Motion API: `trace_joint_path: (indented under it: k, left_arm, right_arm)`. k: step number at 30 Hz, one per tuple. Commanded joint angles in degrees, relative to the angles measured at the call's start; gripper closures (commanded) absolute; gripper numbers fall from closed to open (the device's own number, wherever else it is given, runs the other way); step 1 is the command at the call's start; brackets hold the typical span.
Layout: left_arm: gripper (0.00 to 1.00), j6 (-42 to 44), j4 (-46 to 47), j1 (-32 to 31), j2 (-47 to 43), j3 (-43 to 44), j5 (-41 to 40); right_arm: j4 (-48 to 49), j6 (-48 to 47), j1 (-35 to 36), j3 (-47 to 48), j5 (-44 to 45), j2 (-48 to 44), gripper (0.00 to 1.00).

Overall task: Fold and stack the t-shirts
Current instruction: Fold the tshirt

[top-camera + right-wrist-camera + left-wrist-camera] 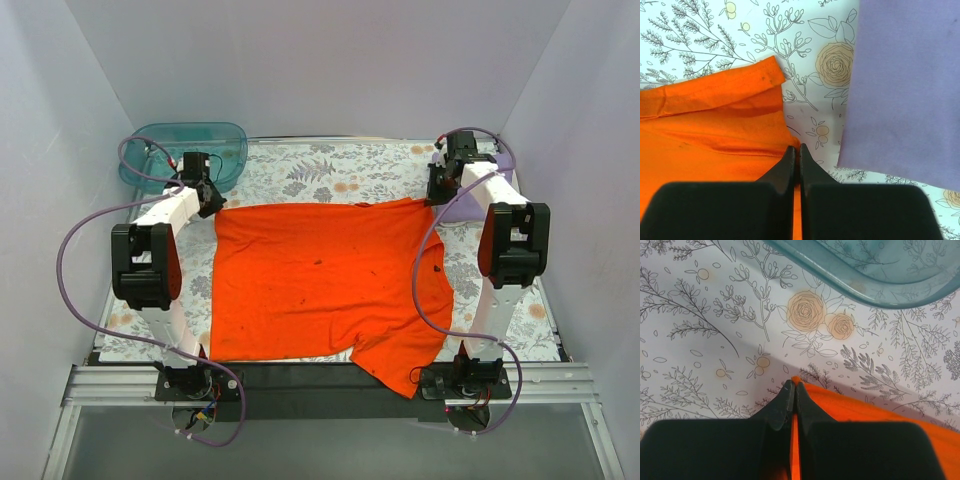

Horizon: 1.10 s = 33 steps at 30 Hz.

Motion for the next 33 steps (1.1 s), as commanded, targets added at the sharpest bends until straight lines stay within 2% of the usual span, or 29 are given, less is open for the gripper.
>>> trace_joint_path:
  k: [1, 15, 19, 33]
  left_arm:
    - [1.00, 0.53, -0.54, 0.73, -5.68, -1.23, -1.16]
    - [1.00, -0.09, -2.82, 0.82, -12.80, -5.89, -0.64]
    - [1.00, -0.53, -3.96, 2.84, -14.82, -7.82, -0.46]
    - [1.00, -1.23, -5.19, 4.07, -21.59, -16.70, 1.48]
  right_arm:
    - [0.08, -0.70, -0.68, -0.70, -0.41, -4.93, 0.99]
    - [0.60, -2.46, -0.77, -8.79, 1.43, -12.32, 0.99]
    - [1.22, -2.63, -0.77, -11.34, 1.17, -14.16, 0.99]
    - [6.84, -2.72, -0.77, -22.85, -1.03, -19.96, 0.99]
